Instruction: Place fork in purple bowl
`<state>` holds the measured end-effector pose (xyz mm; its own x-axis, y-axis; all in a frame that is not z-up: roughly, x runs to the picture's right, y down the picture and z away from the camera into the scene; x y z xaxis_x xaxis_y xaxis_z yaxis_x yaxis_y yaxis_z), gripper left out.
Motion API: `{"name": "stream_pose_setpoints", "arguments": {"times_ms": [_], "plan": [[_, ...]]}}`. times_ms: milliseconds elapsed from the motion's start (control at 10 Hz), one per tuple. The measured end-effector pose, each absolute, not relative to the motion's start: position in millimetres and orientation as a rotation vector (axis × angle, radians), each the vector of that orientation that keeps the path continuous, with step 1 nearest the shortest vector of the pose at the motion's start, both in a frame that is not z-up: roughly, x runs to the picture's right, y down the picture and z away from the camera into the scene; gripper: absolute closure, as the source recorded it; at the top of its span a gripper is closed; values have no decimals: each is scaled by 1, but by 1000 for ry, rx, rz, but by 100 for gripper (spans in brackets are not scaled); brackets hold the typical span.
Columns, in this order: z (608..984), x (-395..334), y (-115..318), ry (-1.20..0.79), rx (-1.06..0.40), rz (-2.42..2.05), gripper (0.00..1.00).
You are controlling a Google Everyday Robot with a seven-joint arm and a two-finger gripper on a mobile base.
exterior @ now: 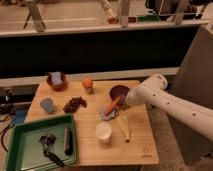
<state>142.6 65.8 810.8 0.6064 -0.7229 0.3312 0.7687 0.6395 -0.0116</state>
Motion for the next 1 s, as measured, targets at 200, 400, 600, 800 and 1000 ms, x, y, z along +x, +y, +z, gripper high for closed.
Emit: {"name": "stream_pose_setpoints", "arguments": {"times_ms": [200, 400, 600, 800, 1000], "plan": [[821, 140, 54, -319, -125, -910, 100], [832, 141, 41, -336, -101, -946, 100], [842, 142, 32, -352, -82, -994, 100], [852, 139, 28, -397, -57, -1061, 93], [862, 136, 26, -433, -43, -1133, 71]]}}
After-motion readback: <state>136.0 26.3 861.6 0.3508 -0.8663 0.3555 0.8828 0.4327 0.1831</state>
